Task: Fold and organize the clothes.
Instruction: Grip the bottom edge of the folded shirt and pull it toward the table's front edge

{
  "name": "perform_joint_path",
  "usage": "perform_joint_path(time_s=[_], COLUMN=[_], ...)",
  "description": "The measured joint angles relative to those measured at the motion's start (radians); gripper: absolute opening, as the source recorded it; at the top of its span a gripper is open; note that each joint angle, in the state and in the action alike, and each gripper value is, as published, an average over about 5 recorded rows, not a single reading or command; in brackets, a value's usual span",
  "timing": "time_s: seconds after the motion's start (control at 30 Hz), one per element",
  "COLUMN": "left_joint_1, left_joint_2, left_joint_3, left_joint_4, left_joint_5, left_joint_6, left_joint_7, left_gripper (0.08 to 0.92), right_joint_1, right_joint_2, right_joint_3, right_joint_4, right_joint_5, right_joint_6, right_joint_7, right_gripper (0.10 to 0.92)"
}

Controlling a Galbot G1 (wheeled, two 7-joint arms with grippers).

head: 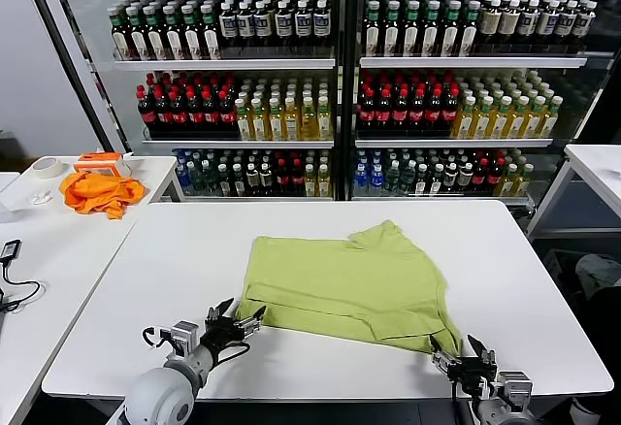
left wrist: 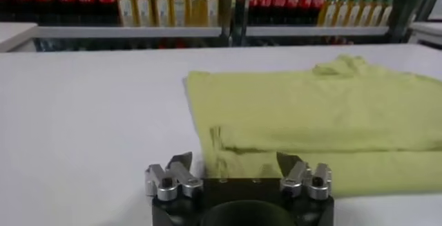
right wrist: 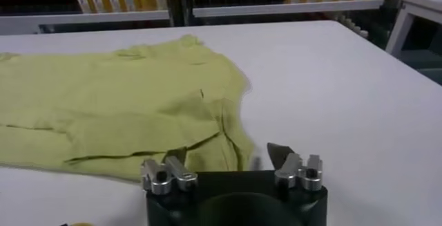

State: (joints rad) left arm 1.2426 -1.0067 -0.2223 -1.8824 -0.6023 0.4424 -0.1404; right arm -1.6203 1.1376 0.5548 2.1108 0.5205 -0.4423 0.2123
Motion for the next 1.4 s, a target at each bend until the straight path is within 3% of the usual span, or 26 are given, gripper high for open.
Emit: perform_joint_path(time_s=[0.47,0.6,0.73,1.23,1.4], left_joint_1=[0.033,0.053,0.096,0.301,0.325], left_joint_2=[0.001,0.013,0.032,0.069,0.076], left_joint_3=[-0.003,-0.011,-0.029,-0.113,-0.128], left_joint_4=[-0.027,-0.047,-0.082,-0.217,-0.244], left_joint_5=[-0.002,-0.006,0.0,0.049,0.069], left_joint_6=[0.035,0.041,0.039,0.012,0.015], left_joint_7=[0.001,0.009,0.019,0.016,0.011], left_gripper=[0.265,0.146,0.082,0.081,0.152], right_joint_1=[-0.009,-0.035,-0.08,-0.221,-0.234], right_joint_2=[0.003,0.0,-0.002,0.023,0.018], right_joint_3=[-0.007,0.002,0.009,0.012,0.018], right_joint_4=[-0.002,0.027,0.066,0.146,0.167], right_joint_5=[0.012,0.01,0.0,-0.072,-0.095], right_joint_6=[0.014,0.01,0.012,0.042,0.051], right_joint_7=[-0.001,-0.005,-0.008,-0.013,-0.014], right_gripper=[0.188,0.113,0.109,0.111,0.192])
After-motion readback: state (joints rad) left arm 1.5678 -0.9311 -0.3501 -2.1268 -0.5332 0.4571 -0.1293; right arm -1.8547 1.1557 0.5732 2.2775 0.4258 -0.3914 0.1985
